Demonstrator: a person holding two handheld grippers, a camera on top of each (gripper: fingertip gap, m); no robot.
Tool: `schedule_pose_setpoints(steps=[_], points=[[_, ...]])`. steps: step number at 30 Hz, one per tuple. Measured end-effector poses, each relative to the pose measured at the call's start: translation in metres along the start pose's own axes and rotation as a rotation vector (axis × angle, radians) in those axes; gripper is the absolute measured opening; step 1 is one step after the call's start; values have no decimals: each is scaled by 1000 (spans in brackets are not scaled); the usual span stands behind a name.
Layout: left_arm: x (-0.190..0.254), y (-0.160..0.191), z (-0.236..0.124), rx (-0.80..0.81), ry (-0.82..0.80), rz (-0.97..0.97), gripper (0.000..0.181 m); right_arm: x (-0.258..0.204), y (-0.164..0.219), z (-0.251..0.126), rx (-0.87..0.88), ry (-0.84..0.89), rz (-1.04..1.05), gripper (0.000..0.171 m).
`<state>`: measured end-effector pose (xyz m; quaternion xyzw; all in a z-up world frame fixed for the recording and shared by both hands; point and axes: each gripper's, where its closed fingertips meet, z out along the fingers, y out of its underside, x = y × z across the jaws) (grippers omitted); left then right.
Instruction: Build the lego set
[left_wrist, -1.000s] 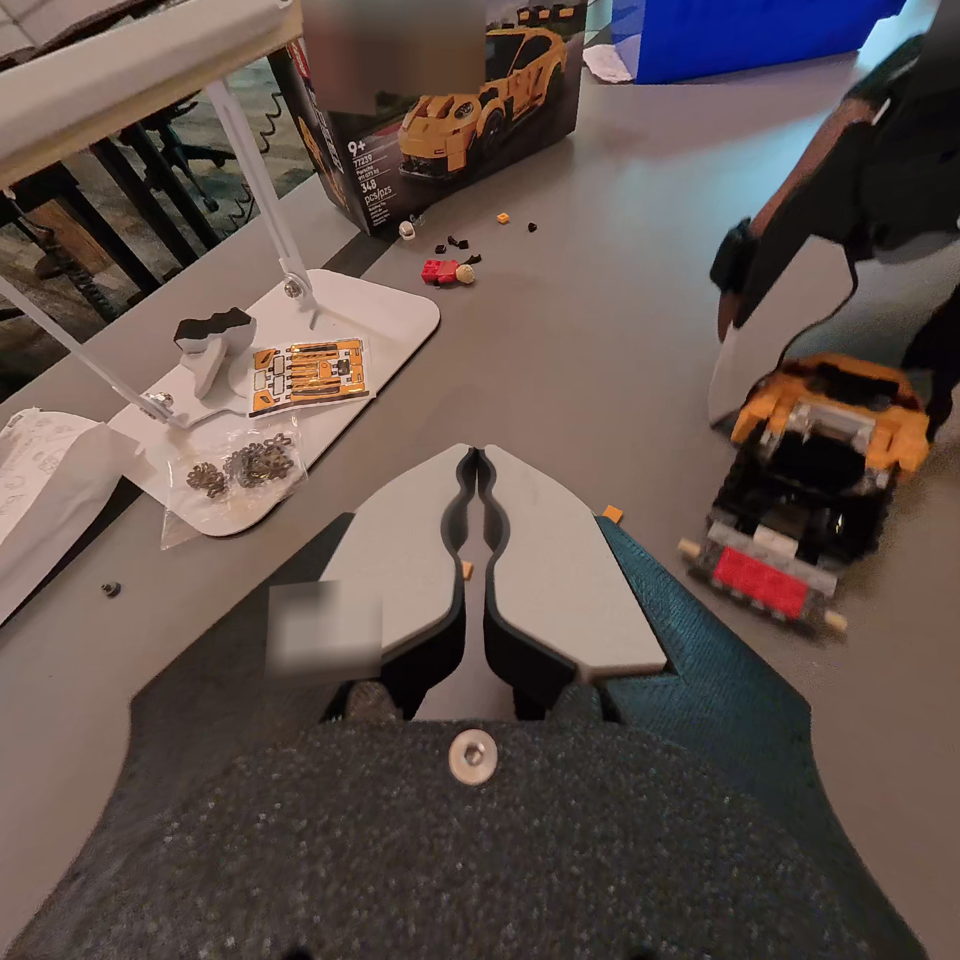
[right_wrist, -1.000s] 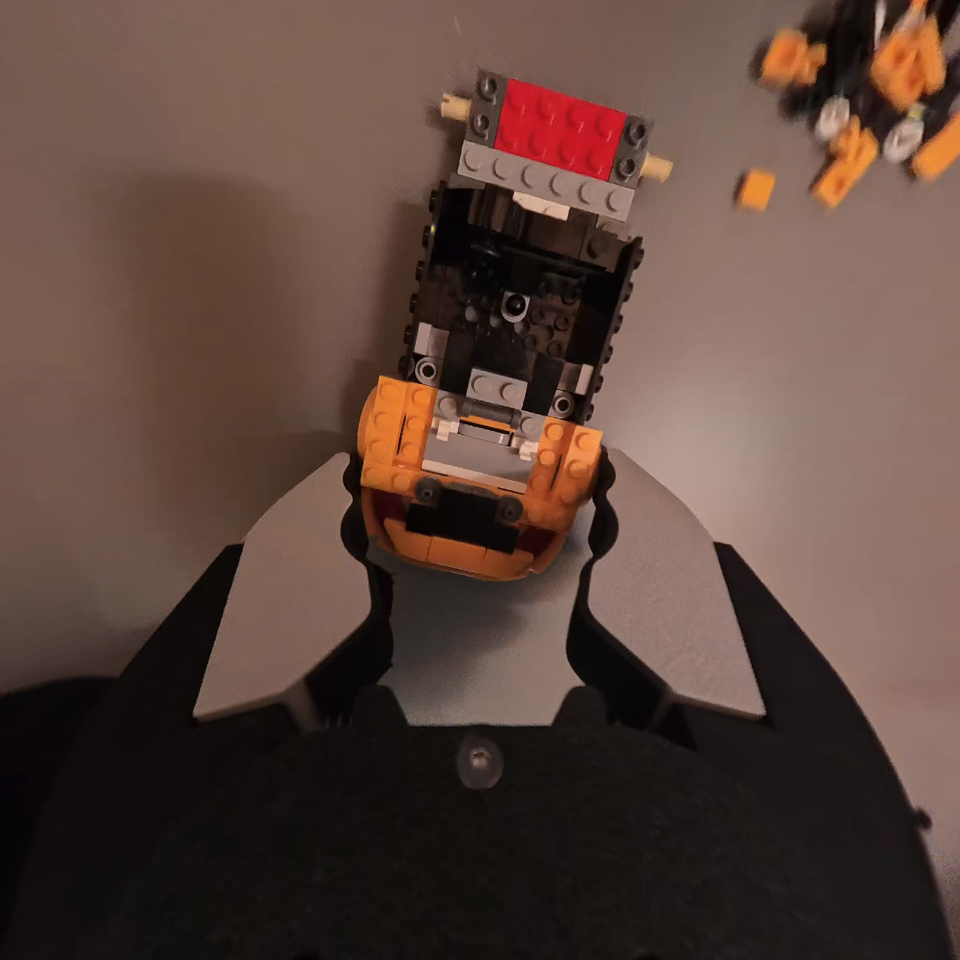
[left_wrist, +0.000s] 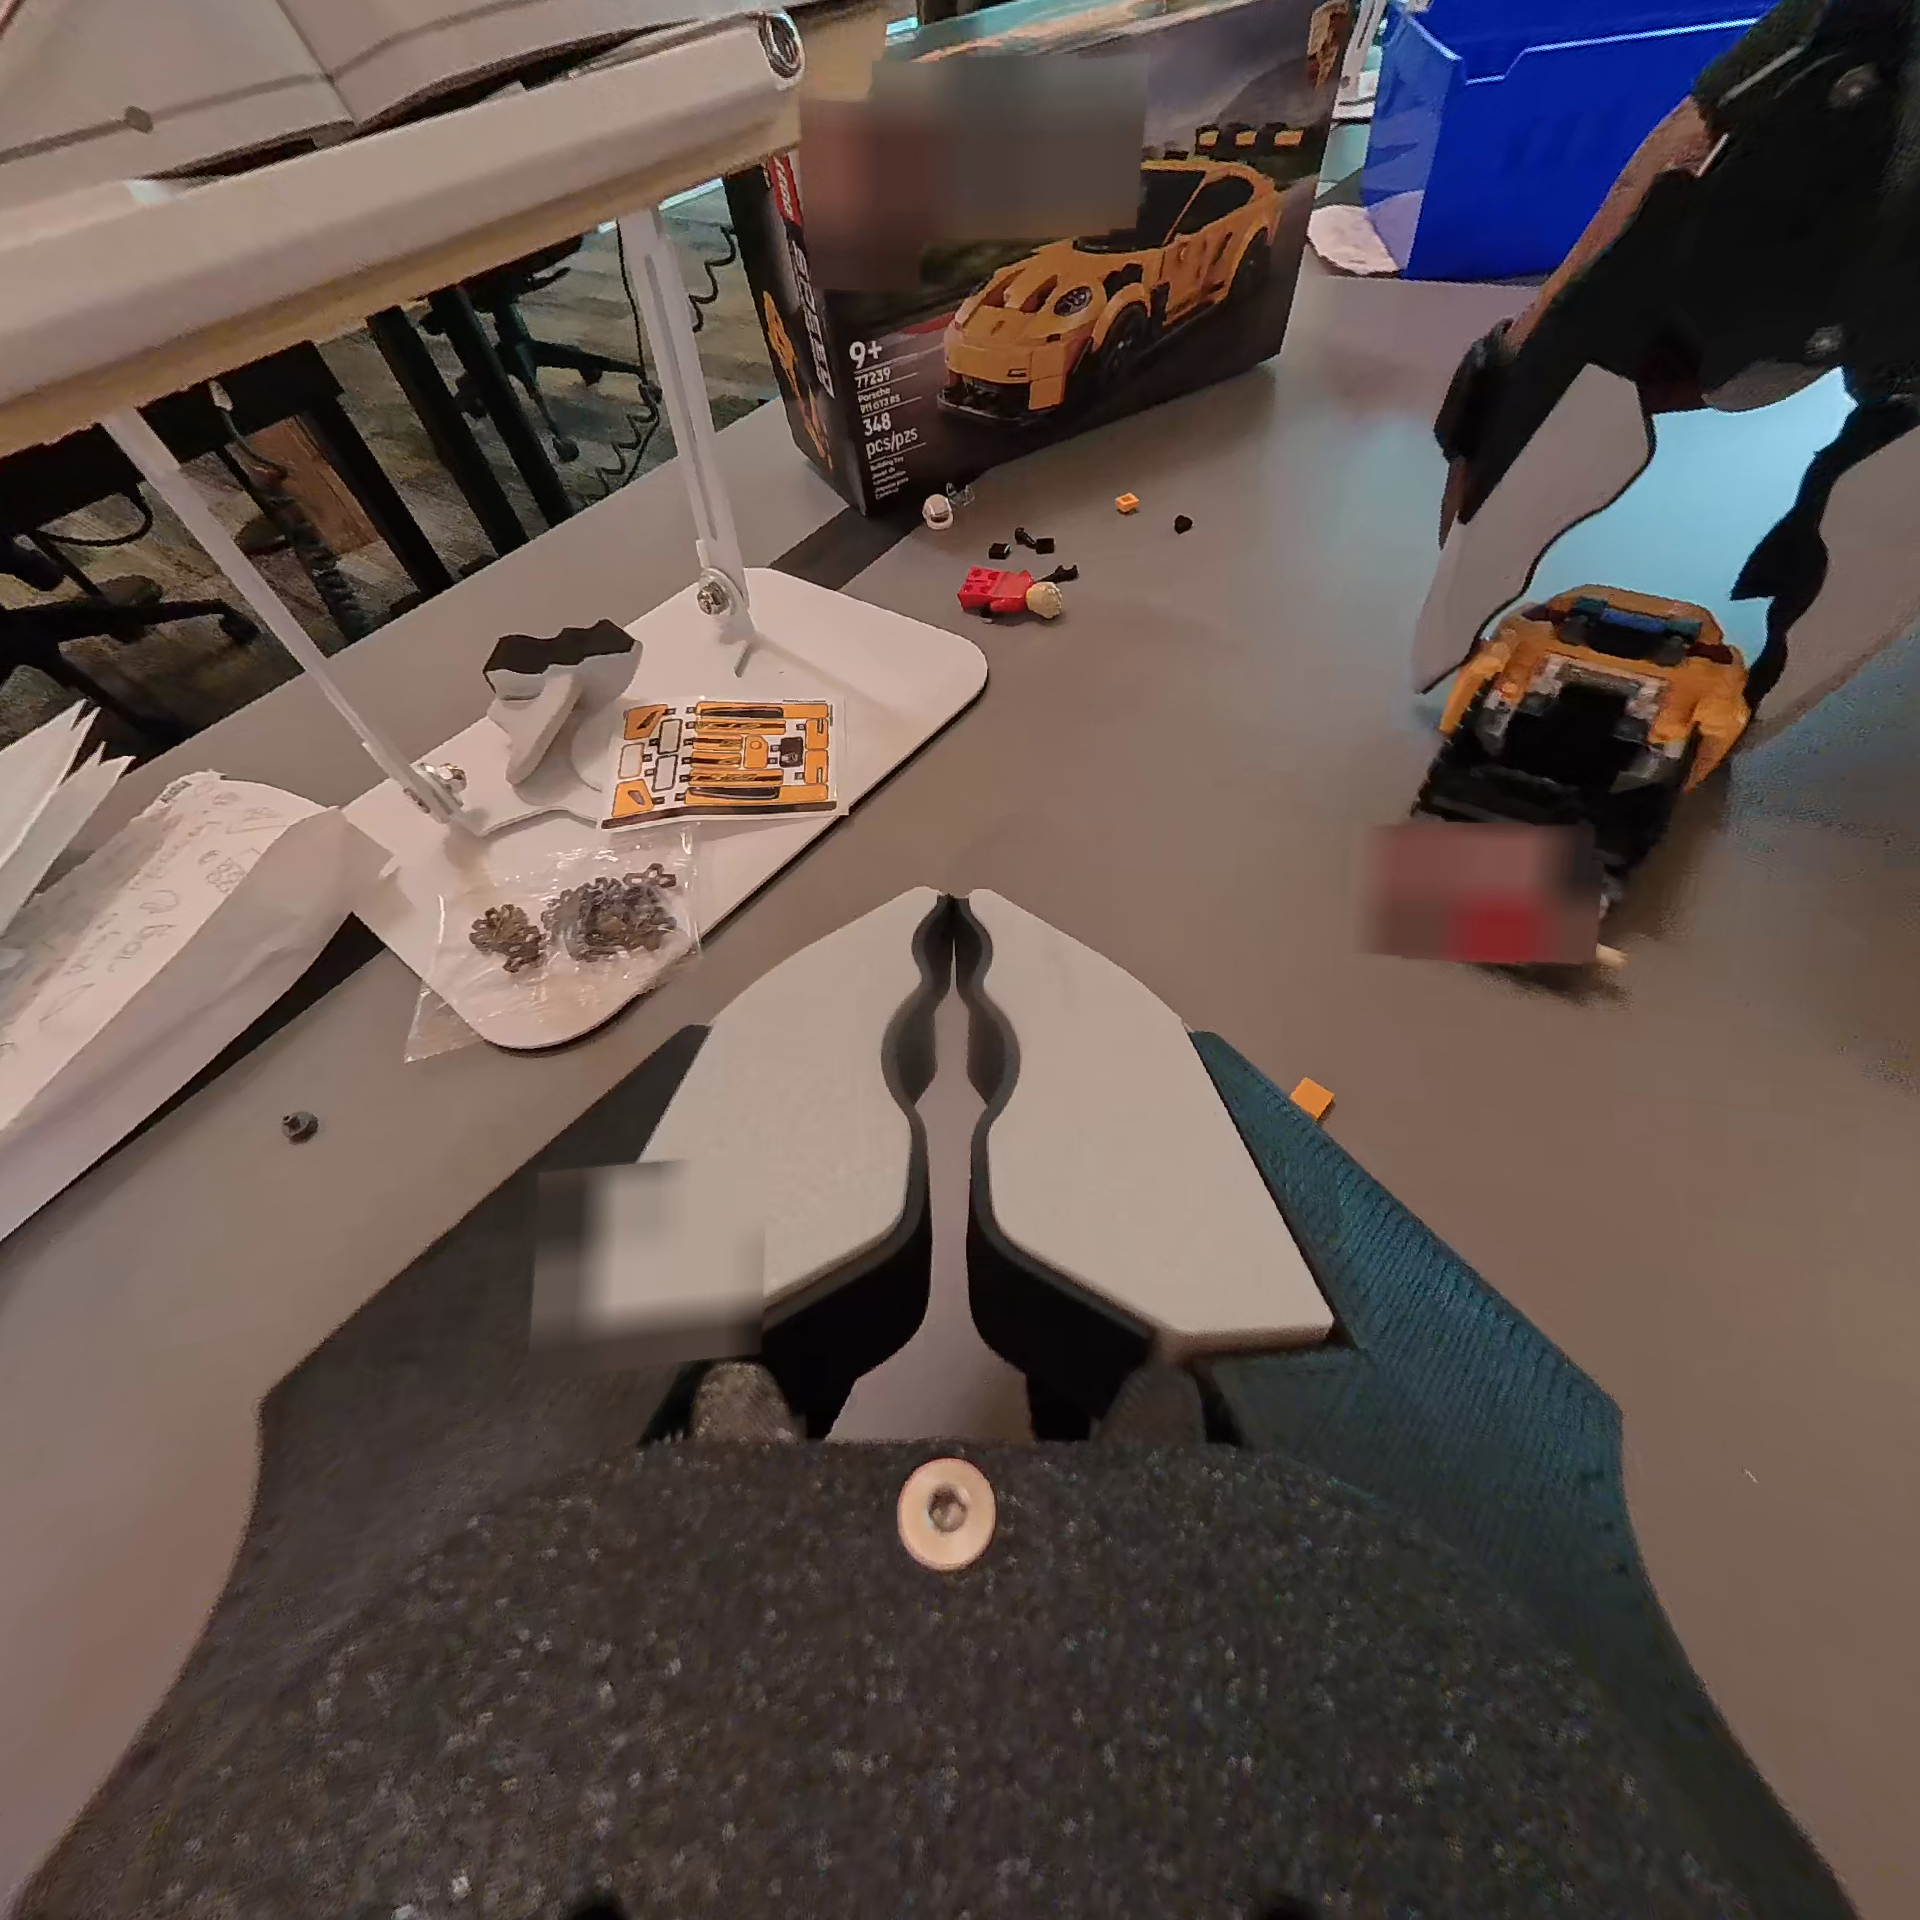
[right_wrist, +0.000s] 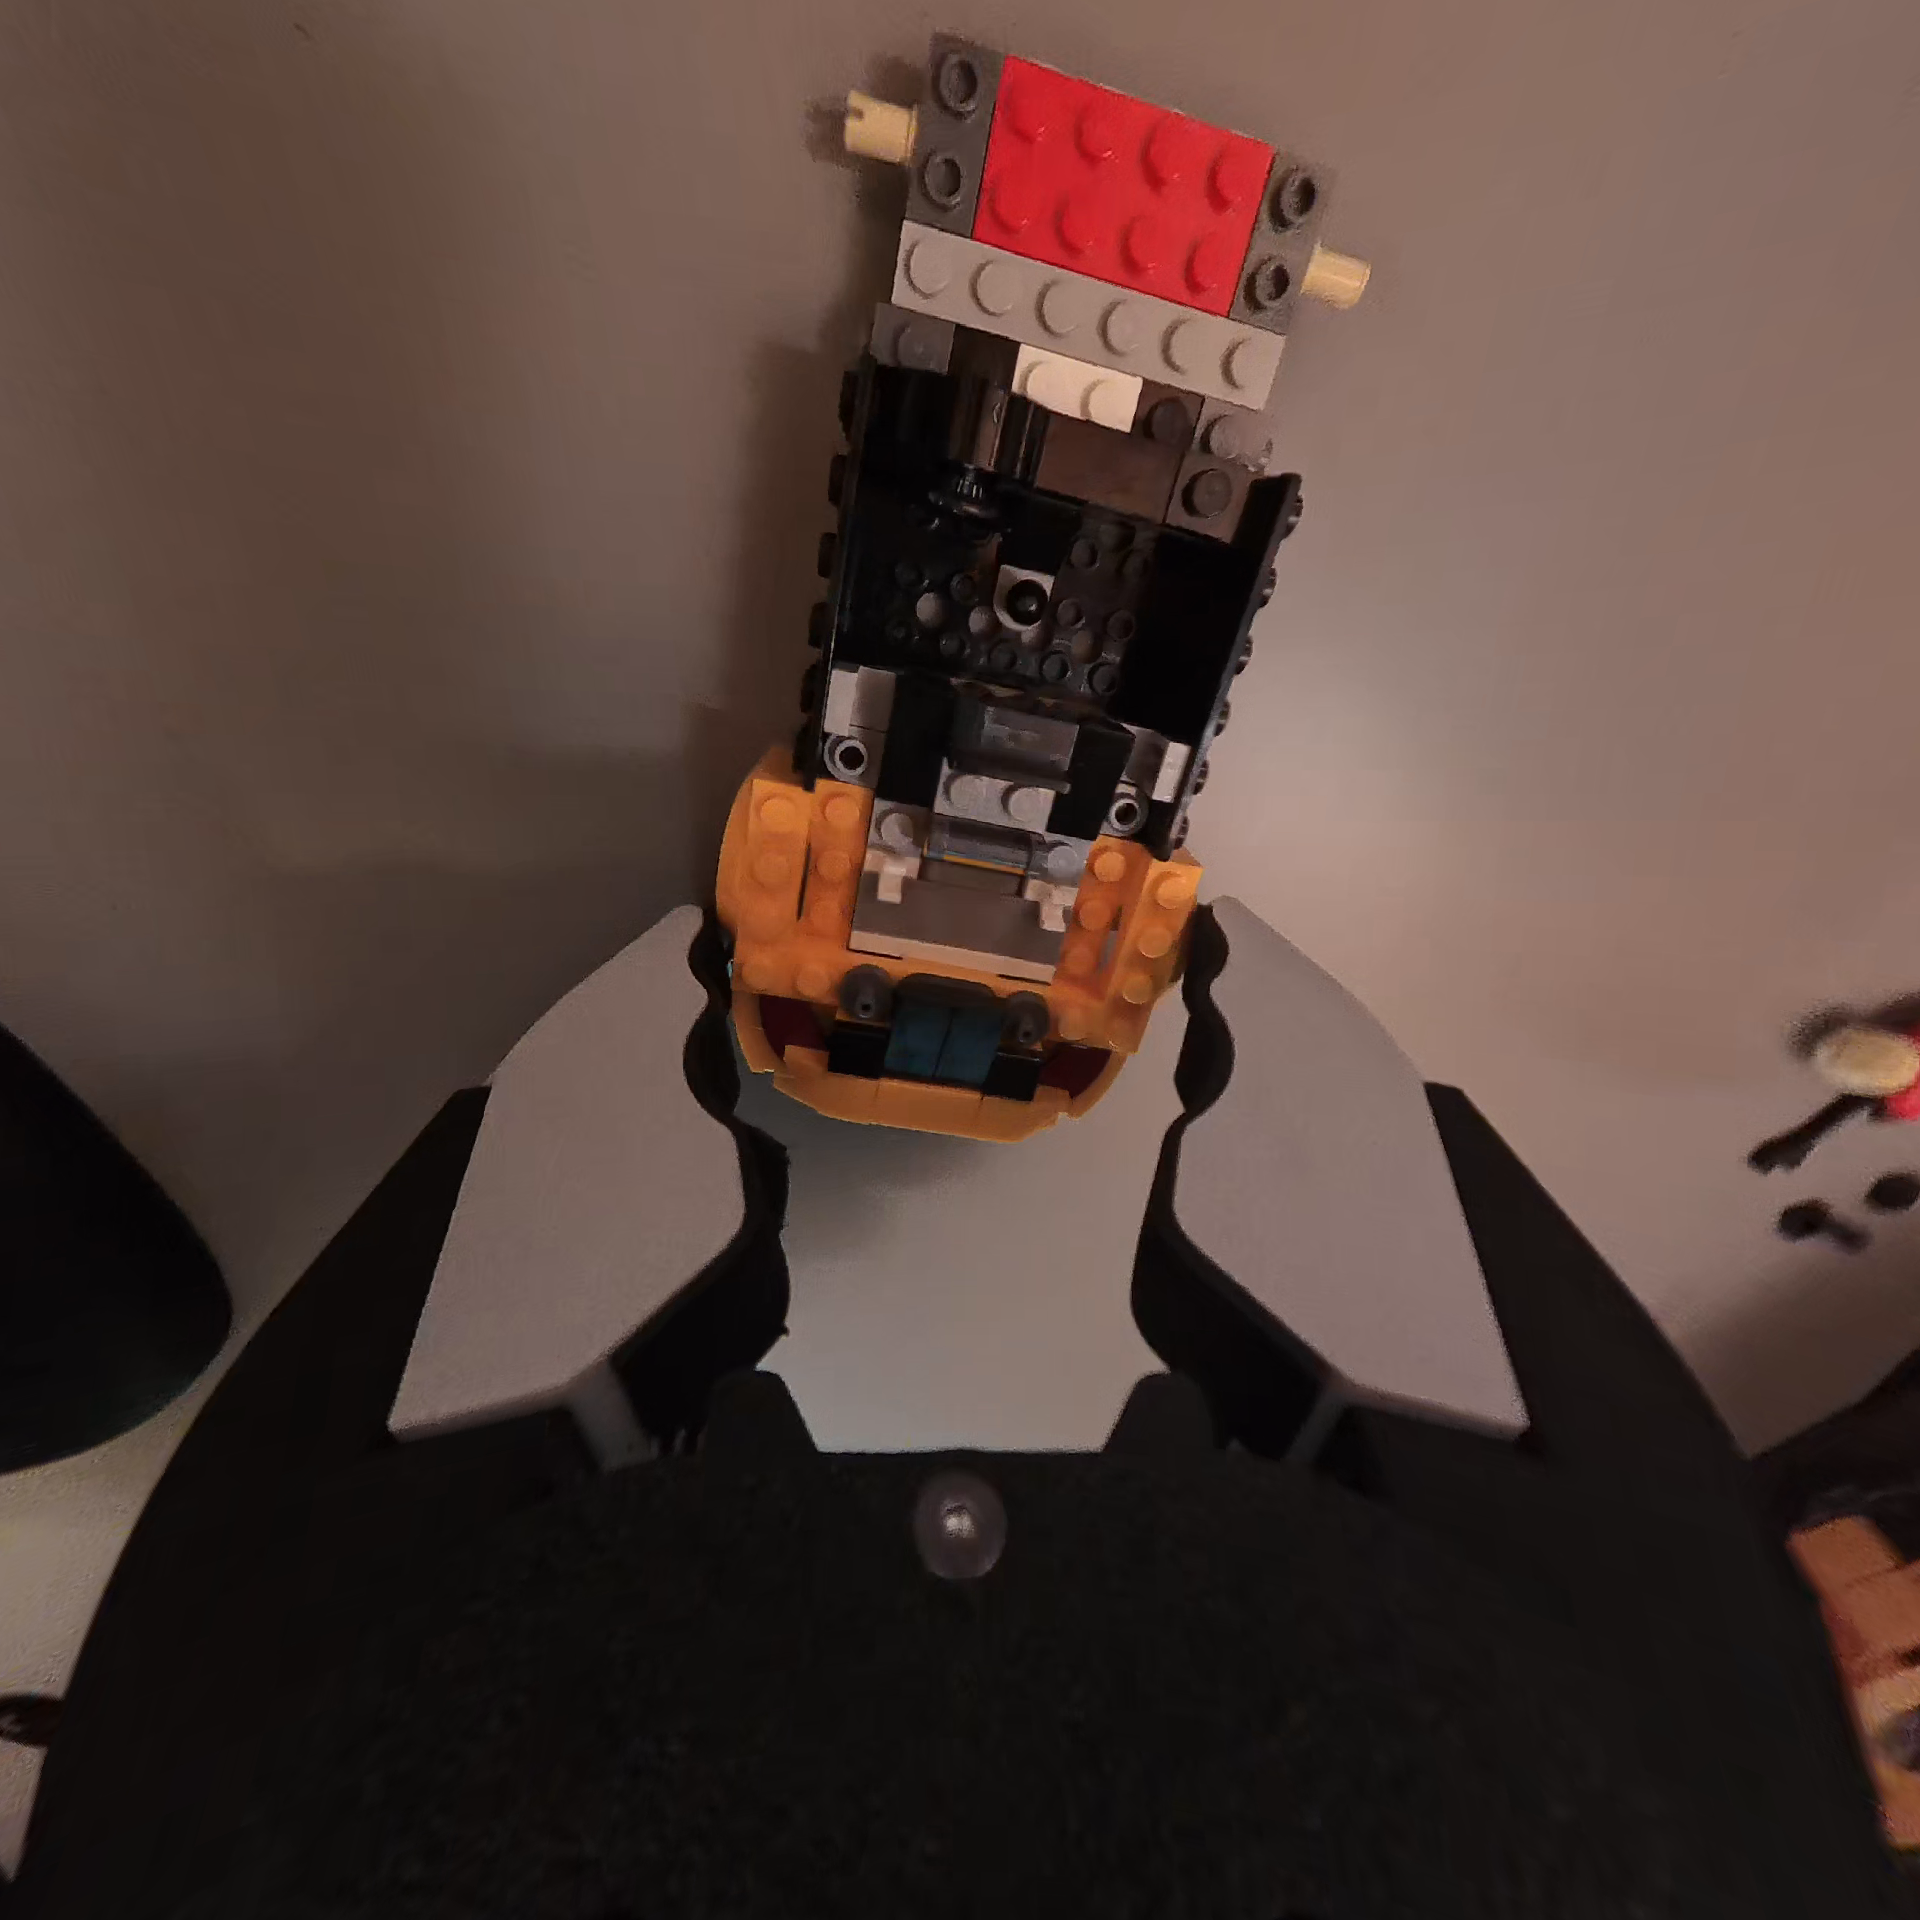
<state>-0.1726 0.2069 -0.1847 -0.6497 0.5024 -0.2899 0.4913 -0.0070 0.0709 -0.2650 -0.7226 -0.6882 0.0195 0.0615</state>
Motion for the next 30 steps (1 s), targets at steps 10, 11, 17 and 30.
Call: schedule_pose_setpoints(steps=[10, 11, 17, 30], points=[[1, 4, 3, -8, 12, -2, 0, -2, -37, 3, -40, 20, -169, 88], [1, 3, 3, -5, 11, -2, 0, -2, -37, 3, -35, 19, -146, 91], [-17, -14, -6, 62, -104, -40, 0, 38, -83, -54, 411, 224, 116, 82], [-86, -108, -50, 289, -547, -133, 0, 133, -61, -207, 1201, 986, 980, 0]])
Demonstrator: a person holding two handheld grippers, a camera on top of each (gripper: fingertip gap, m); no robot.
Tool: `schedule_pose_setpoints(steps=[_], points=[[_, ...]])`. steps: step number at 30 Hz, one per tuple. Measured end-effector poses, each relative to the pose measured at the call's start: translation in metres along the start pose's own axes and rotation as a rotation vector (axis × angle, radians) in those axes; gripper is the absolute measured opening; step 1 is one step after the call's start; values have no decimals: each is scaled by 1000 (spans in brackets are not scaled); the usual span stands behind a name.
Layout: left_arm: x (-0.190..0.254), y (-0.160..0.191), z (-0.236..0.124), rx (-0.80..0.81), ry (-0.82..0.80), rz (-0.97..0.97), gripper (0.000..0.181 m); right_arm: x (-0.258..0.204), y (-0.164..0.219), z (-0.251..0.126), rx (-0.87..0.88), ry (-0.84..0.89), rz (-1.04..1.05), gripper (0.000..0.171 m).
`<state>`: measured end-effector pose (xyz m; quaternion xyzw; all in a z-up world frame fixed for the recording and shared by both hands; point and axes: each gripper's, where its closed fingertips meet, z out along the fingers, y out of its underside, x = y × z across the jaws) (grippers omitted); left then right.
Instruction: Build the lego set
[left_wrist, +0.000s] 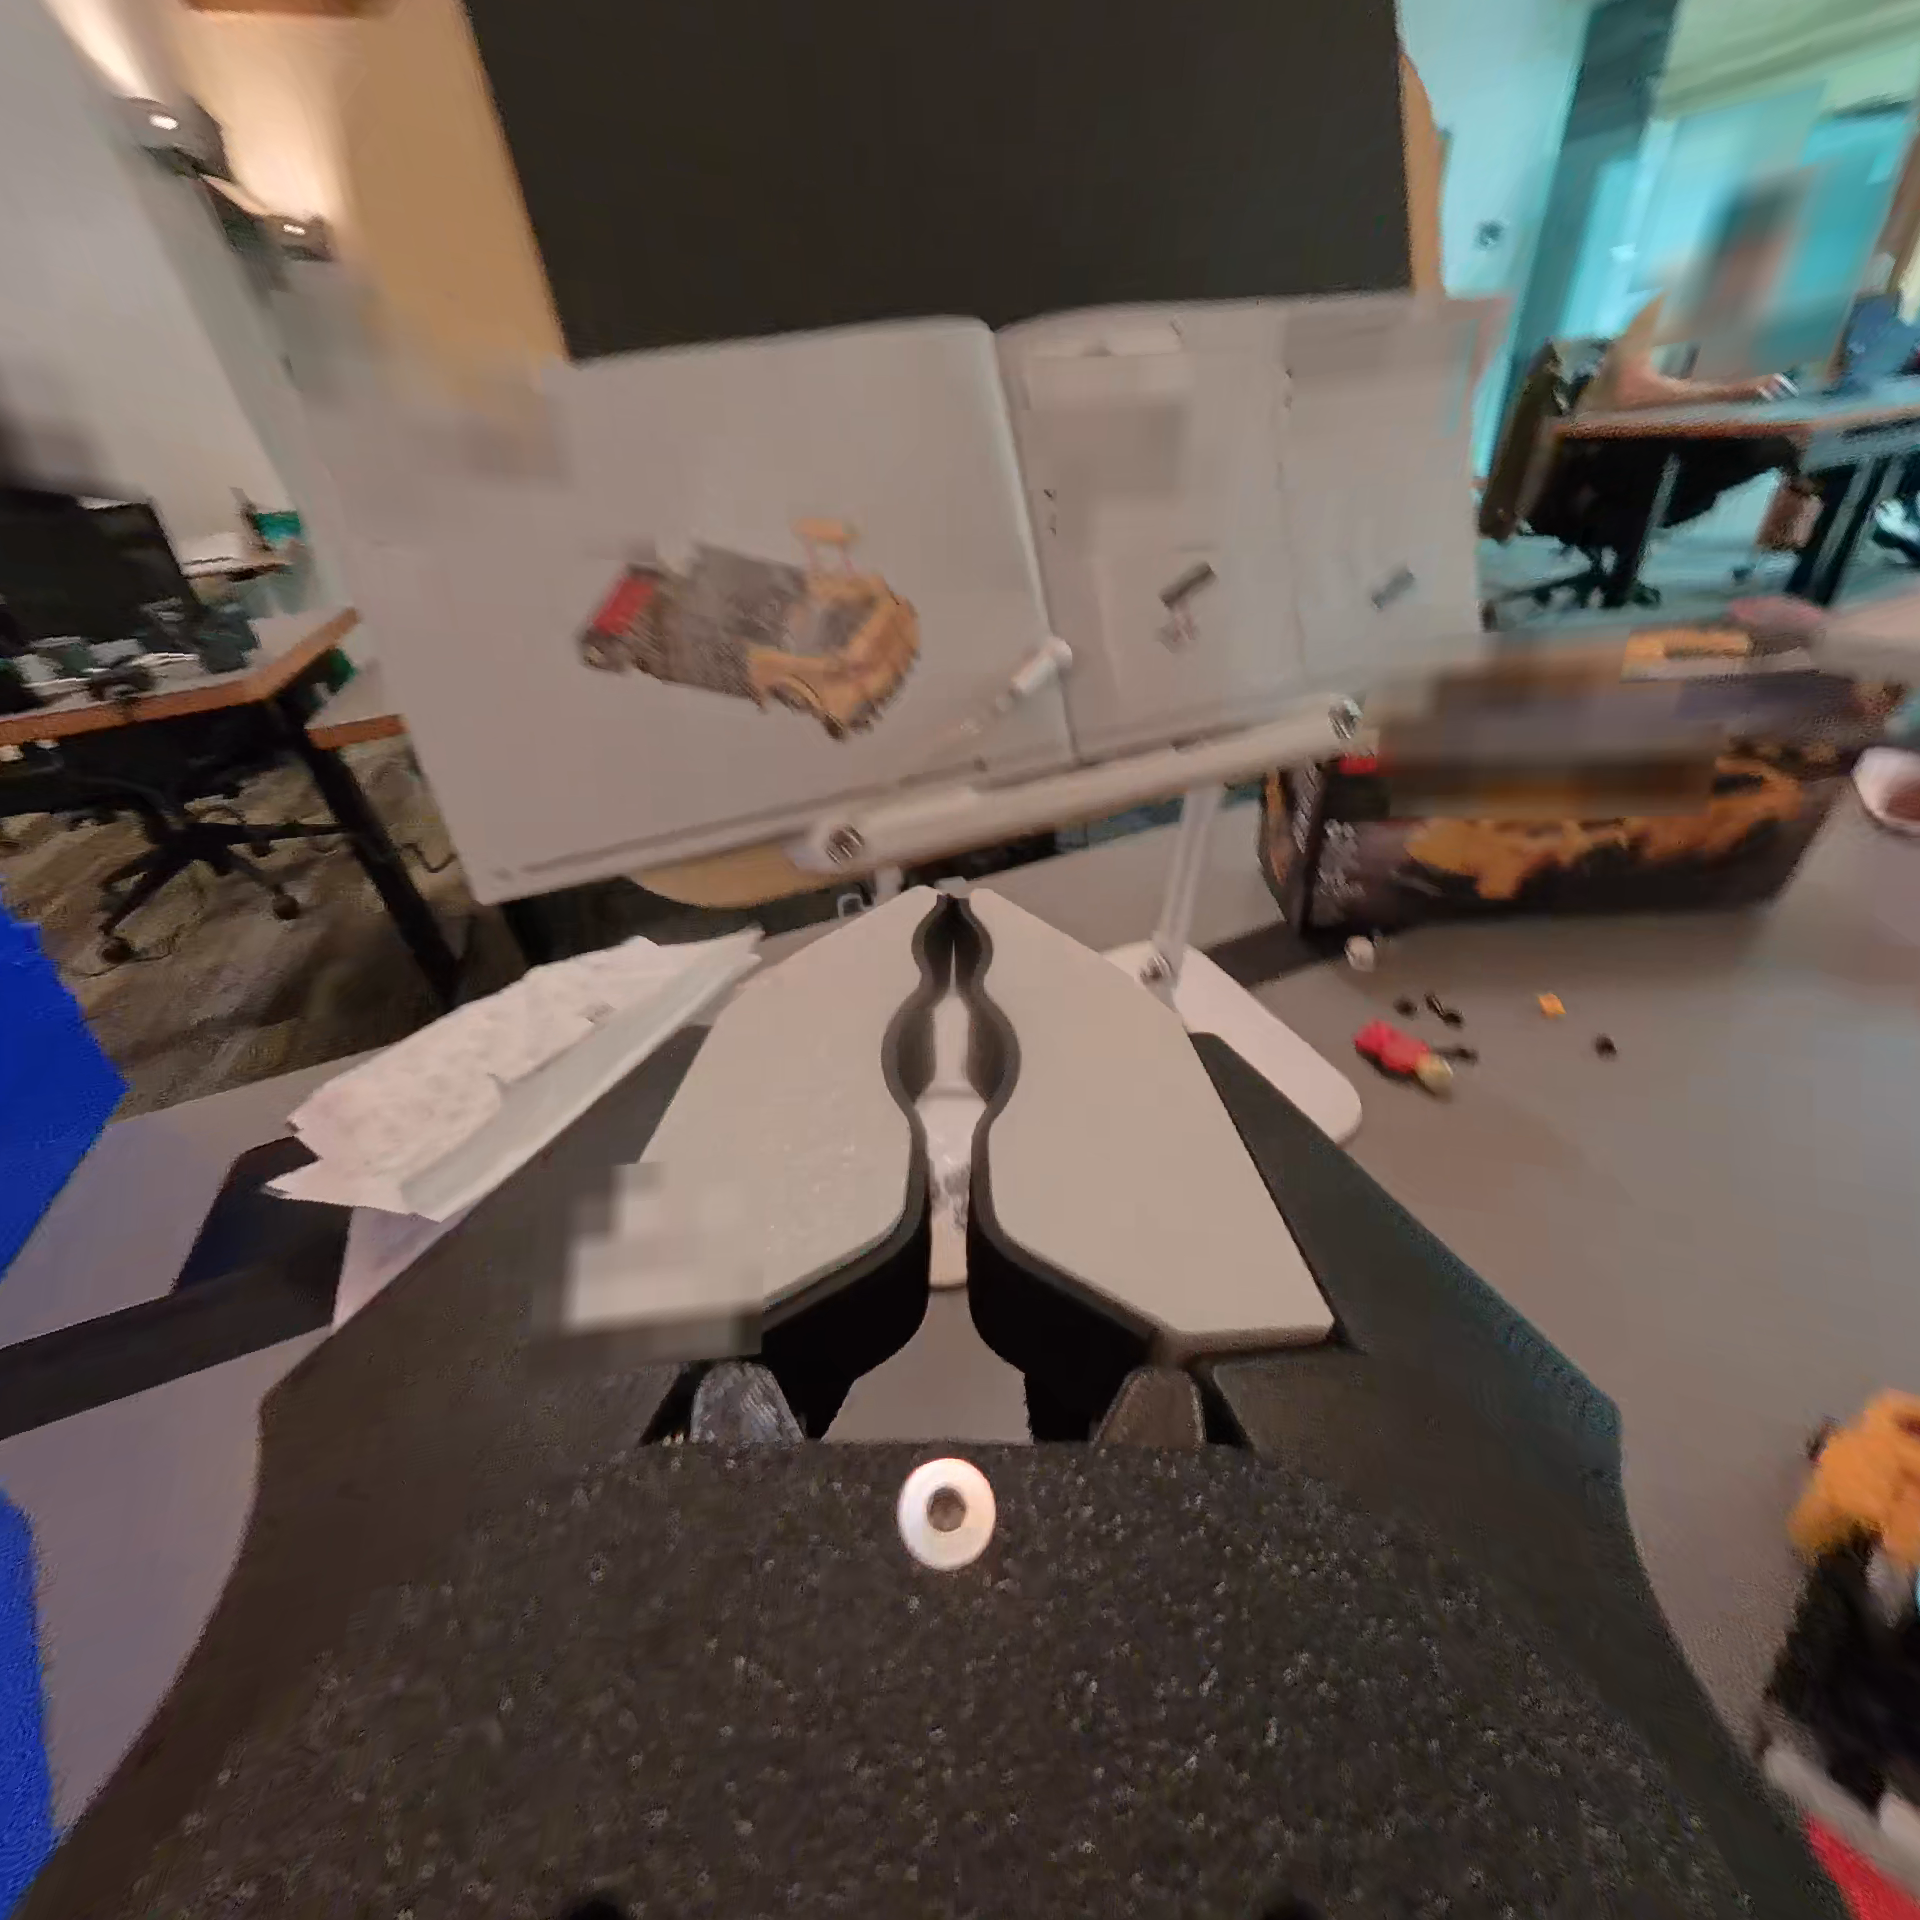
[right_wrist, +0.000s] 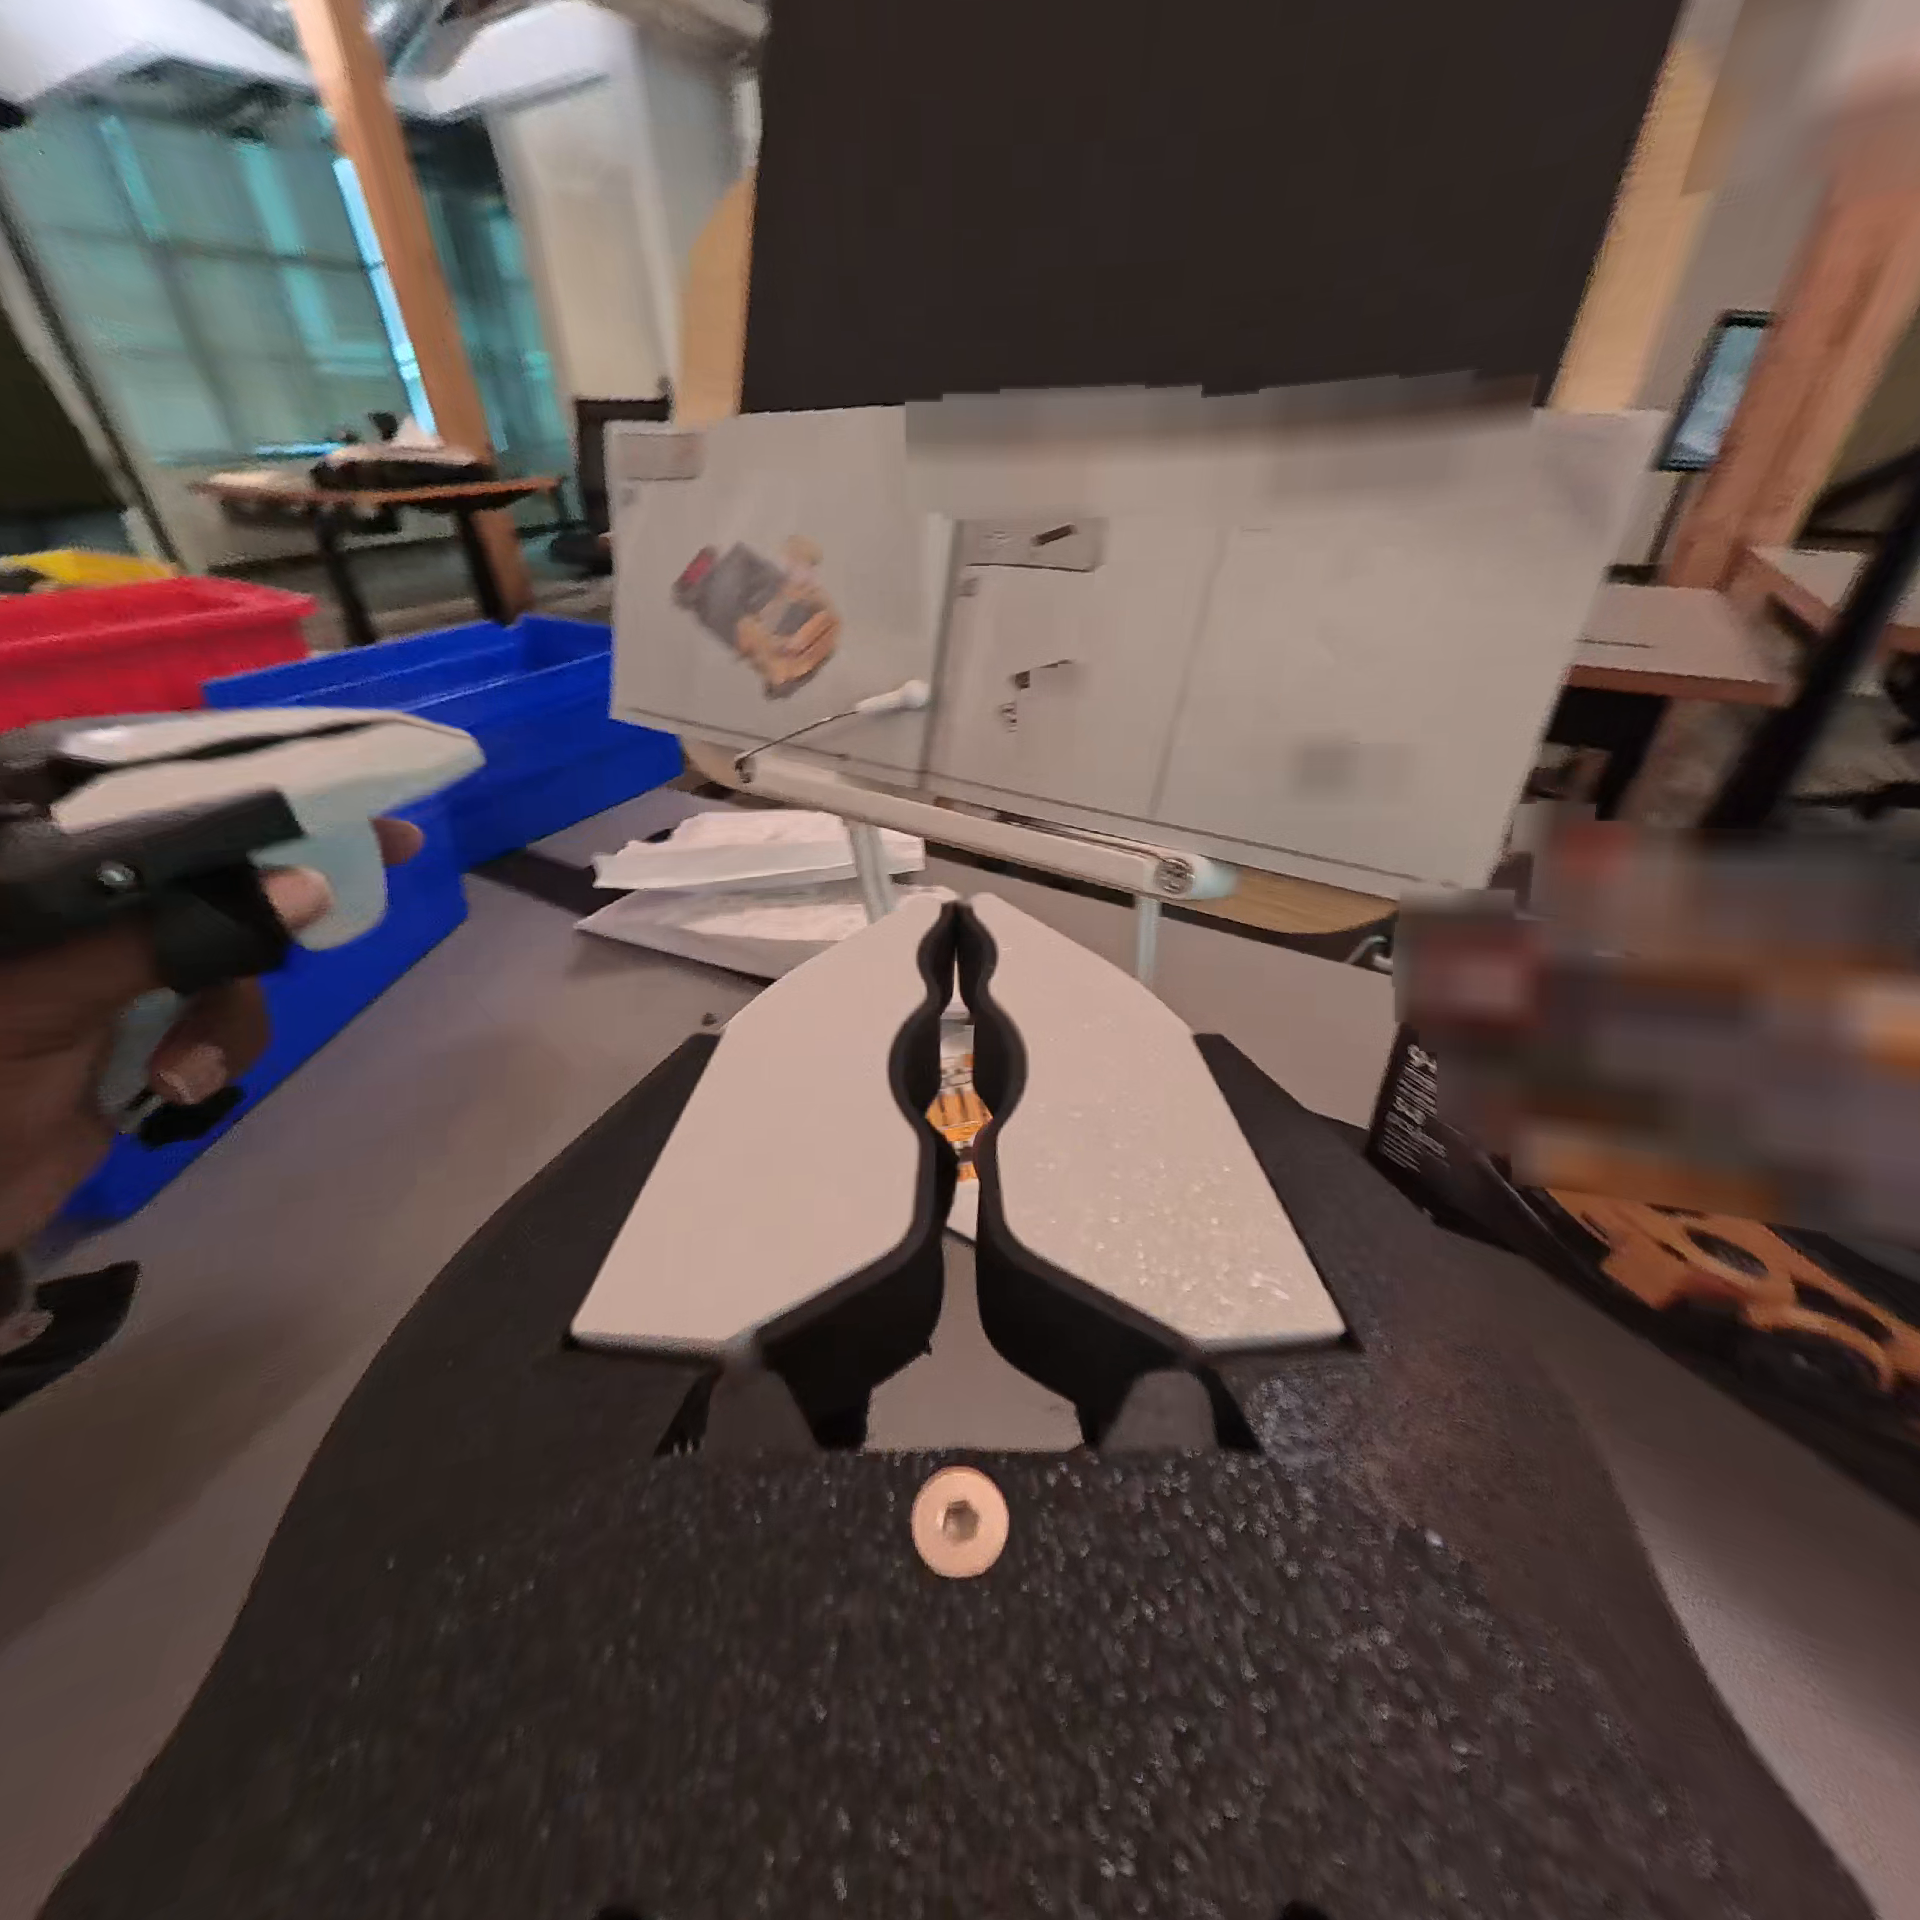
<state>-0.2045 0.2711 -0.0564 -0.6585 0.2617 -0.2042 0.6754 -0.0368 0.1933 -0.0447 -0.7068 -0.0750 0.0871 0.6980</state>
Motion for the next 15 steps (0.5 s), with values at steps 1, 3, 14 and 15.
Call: schedule_pose_setpoints(steps=[1, 3, 14, 15], points=[[-7, -9, 3, 12, -28, -16, 0, 6, 2, -2, 6, 39, 6, 0], [-21, -26, 9, 43, -80, -27, 0, 14, 5, -4, 6, 76, -16, 0], [-80, -48, 44, 128, -170, -98, 0, 42, 6, -9, 82, 112, -58, 0], [-83, -48, 47, 131, -167, -117, 0, 46, 10, -7, 86, 137, -66, 1]])
